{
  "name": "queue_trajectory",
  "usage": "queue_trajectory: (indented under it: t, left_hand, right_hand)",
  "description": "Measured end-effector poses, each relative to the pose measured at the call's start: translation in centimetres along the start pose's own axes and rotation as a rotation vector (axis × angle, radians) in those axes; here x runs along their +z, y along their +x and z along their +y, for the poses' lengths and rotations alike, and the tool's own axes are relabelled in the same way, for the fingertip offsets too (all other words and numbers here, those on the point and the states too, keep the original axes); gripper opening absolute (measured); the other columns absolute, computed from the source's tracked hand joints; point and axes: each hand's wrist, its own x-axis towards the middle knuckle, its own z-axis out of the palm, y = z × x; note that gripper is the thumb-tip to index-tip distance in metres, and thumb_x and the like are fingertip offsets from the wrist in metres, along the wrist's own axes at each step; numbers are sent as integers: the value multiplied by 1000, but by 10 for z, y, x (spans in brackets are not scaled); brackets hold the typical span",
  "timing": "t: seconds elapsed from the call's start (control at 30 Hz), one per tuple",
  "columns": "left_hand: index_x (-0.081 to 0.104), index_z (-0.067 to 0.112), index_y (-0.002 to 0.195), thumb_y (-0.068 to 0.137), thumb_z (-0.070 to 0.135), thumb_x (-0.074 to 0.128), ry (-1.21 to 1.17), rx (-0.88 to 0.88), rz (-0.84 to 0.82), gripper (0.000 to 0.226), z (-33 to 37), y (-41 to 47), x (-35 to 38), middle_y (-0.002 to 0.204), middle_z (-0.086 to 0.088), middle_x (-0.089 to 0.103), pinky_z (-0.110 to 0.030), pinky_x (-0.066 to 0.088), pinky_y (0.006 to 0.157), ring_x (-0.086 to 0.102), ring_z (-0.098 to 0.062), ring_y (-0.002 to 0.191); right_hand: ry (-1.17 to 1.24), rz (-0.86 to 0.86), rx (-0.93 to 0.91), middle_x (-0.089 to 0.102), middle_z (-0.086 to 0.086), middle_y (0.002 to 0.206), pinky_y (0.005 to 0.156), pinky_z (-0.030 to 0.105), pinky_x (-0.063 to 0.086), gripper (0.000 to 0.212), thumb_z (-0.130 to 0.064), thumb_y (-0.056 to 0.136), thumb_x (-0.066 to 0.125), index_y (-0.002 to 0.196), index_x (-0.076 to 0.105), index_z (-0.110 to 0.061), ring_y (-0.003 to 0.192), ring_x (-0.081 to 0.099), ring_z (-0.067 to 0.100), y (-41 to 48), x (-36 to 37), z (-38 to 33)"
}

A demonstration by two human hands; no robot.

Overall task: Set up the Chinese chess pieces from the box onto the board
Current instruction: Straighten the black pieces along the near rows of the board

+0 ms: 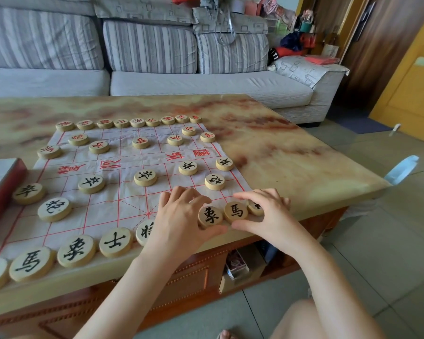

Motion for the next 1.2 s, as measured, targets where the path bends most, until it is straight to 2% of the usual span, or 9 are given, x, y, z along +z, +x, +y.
queue_trajectory:
  t: [0.17, 0.3, 0.4, 0.53, 0.63, 0.73, 0.83, 1.0, 1.2]
  left_hand:
    - [66, 30, 102, 65, 71, 42, -55, 16, -22, 60, -5, -3, -2, 96, 13, 67, -26, 18, 75, 55, -17, 96]
    - [69, 29, 95, 68, 64, 44, -61, 19, -3, 52, -5, -5, -2, 87, 12, 69, -22, 11, 70, 57, -17, 90]
    - [69, 28, 94, 67, 65, 44, -61, 16, 0, 51, -5, -5, -1, 85, 12, 68, -22, 9, 69, 57, -17, 89]
    - [68, 28, 94, 67, 66, 42, -55, 16, -6, 53, -4, -5, -2, 87, 13, 68, -23, 10, 69, 56, -17, 91]
    - [66, 28, 100, 65, 69, 39, -78, 9, -16, 61, -5, -5, -1, 94, 12, 67, -23, 13, 75, 52, -17, 99]
    - [61, 30, 112, 63, 75, 37, -79, 17, -48, 70, -6, -6, -1, 106, 13, 63, -24, 18, 82, 47, -14, 107]
    - [60, 31, 114, 66, 74, 37, -80, 16, -67, 68, -7, -6, -2, 109, 14, 62, -25, 25, 86, 49, -13, 109]
    - [67, 25, 102, 70, 66, 42, -87, 23, -22, 58, -6, -5, -2, 97, 10, 69, -31, 38, 81, 59, -18, 99]
    - [66, 26, 105, 73, 64, 40, -67, 35, -47, 56, -8, -8, -7, 100, 11, 68, -31, 38, 83, 58, -16, 101]
  right_hand:
    - [47, -30, 66, 30, -30, 99, 89, 24, 19, 47, -36, 77, 71, 120, 52, -43, 86, 17, -4, -2, -3, -1]
    - [34, -46, 41, 30, -29, 97, 91, 24, 19, 43, -32, 81, 67, 122, 54, -40, 88, 20, -9, -1, -2, 0]
    - [32, -36, 17, 31, -31, 96, 88, 23, 17, 43, -30, 83, 65, 123, 53, -40, 88, 14, -27, -2, -2, 1]
    - [18, -53, 6, 36, -28, 102, 90, 25, 18, 44, -33, 81, 66, 122, 52, -42, 105, 21, -4, -2, 0, 1]
    - [140, -21, 113, 39, -13, 119, 97, 29, 23, 47, -39, 79, 67, 121, 50, -50, 121, 28, 14, -4, -8, 10]
    - [221, 74, 210, 39, -7, 124, 104, 36, 30, 44, -39, 81, 64, 120, 50, -53, 126, 34, 21, -8, -21, 27]
    - [216, 52, 214, 40, -9, 128, 108, 37, 31, 46, -33, 84, 63, 122, 48, -54, 124, 38, 18, -12, -26, 35]
    - [218, -24, 144, 40, -22, 132, 107, 32, 31, 50, -23, 87, 61, 128, 47, -48, 121, 37, 5, -8, -22, 31]
    - [132, 50, 119, 53, -15, 109, 82, 18, 35, 34, -28, 83, 66, 116, 60, -31, 108, 46, 9, 0, -12, 30]
